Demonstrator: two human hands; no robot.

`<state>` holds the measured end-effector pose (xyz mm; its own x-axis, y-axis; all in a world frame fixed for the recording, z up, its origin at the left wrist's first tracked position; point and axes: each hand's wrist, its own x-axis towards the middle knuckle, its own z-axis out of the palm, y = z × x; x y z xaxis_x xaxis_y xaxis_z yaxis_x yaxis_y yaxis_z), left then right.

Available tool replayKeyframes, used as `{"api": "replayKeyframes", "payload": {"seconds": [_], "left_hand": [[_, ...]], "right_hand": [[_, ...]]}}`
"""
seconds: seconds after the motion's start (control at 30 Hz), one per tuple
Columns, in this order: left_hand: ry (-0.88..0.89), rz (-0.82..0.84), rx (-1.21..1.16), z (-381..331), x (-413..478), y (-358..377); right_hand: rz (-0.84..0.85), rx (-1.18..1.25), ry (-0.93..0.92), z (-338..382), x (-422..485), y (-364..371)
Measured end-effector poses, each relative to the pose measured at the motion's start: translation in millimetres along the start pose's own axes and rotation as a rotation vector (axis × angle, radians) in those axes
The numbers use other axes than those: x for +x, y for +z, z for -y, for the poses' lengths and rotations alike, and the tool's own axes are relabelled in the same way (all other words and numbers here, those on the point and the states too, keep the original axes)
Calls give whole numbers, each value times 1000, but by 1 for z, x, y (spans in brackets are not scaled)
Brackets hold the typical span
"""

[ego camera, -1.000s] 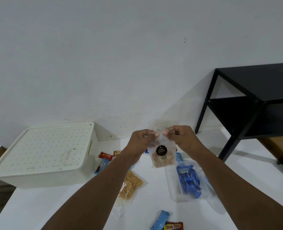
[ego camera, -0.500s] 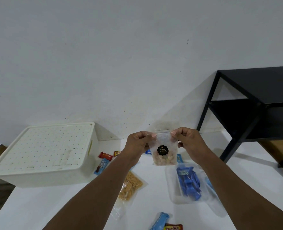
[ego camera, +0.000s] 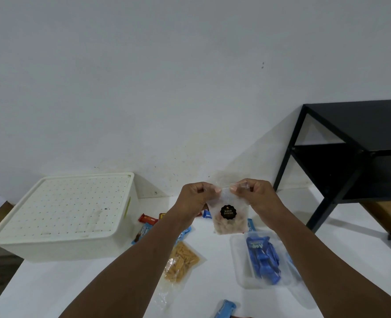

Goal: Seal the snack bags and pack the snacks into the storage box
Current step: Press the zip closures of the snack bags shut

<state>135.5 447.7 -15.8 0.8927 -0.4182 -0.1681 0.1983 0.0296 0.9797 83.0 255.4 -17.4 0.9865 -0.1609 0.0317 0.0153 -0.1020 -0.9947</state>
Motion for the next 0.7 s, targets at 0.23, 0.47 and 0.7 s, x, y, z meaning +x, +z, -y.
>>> {"api": "replayKeyframes", "payload": {"seconds": [0.23,0.47,0.7], "left_hand": [[33,-28,-35,-3,-3,-7],[-40,-83,-202,2,-7,-12],[49,-111,-63,-5,-4,-7]], "right_hand": [[-41,143,42,4,-7,-1],[-76,216,33,3,-5,-4],[-48,177,97,0,-5,-2]]}}
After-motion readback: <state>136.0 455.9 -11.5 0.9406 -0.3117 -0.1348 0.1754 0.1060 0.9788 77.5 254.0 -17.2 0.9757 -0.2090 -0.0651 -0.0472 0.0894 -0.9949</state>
